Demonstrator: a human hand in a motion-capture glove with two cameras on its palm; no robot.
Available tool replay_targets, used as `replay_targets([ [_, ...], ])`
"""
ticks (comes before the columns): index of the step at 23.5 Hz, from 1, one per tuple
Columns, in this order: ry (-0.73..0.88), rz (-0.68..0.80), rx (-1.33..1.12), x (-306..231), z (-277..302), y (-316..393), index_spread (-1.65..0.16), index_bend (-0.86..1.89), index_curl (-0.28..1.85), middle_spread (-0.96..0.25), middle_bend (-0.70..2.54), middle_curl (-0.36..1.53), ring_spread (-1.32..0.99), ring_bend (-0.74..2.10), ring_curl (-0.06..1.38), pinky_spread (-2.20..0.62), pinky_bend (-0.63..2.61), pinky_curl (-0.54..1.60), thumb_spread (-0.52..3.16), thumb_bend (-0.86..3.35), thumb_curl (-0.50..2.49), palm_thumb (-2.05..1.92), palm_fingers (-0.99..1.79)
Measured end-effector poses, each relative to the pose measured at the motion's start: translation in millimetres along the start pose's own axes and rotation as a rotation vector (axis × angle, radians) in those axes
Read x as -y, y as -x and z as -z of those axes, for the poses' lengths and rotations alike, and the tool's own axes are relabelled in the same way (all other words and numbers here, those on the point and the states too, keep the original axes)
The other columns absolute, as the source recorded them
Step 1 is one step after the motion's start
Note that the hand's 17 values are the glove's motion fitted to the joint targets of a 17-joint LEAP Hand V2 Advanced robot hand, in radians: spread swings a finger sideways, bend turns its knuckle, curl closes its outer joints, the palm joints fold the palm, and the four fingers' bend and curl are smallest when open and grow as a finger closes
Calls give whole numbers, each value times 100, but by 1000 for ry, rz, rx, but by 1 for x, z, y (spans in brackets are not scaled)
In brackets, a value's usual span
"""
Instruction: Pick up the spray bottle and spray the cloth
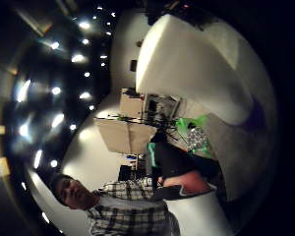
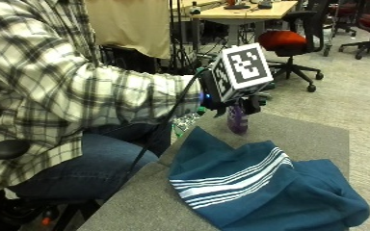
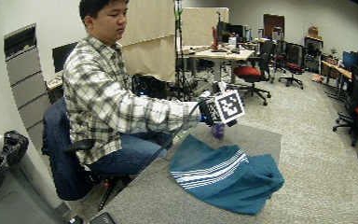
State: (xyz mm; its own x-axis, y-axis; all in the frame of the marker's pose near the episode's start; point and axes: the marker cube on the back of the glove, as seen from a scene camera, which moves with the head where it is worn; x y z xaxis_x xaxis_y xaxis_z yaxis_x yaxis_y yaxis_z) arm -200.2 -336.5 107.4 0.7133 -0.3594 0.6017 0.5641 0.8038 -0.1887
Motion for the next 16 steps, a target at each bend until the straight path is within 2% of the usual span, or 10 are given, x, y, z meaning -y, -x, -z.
replay_targets([
  [4,3,-222,-377,-79,54,-7,-46,15,20,-11,13,33,6,33,33,18,62,32,90,-12,51,39,-19],
  [9,-63,-422,-686,-227,91,3,-46,15,21,-12,12,30,9,28,31,20,61,31,96,-7,46,29,-18],
  [13,-193,-585,-758,-338,87,20,-46,15,21,-12,13,28,11,26,30,21,60,30,99,-5,44,26,-16],
  [16,-238,-641,-741,-386,71,34,-46,15,21,-11,15,28,12,25,30,22,58,30,102,-3,43,27,-11],
])
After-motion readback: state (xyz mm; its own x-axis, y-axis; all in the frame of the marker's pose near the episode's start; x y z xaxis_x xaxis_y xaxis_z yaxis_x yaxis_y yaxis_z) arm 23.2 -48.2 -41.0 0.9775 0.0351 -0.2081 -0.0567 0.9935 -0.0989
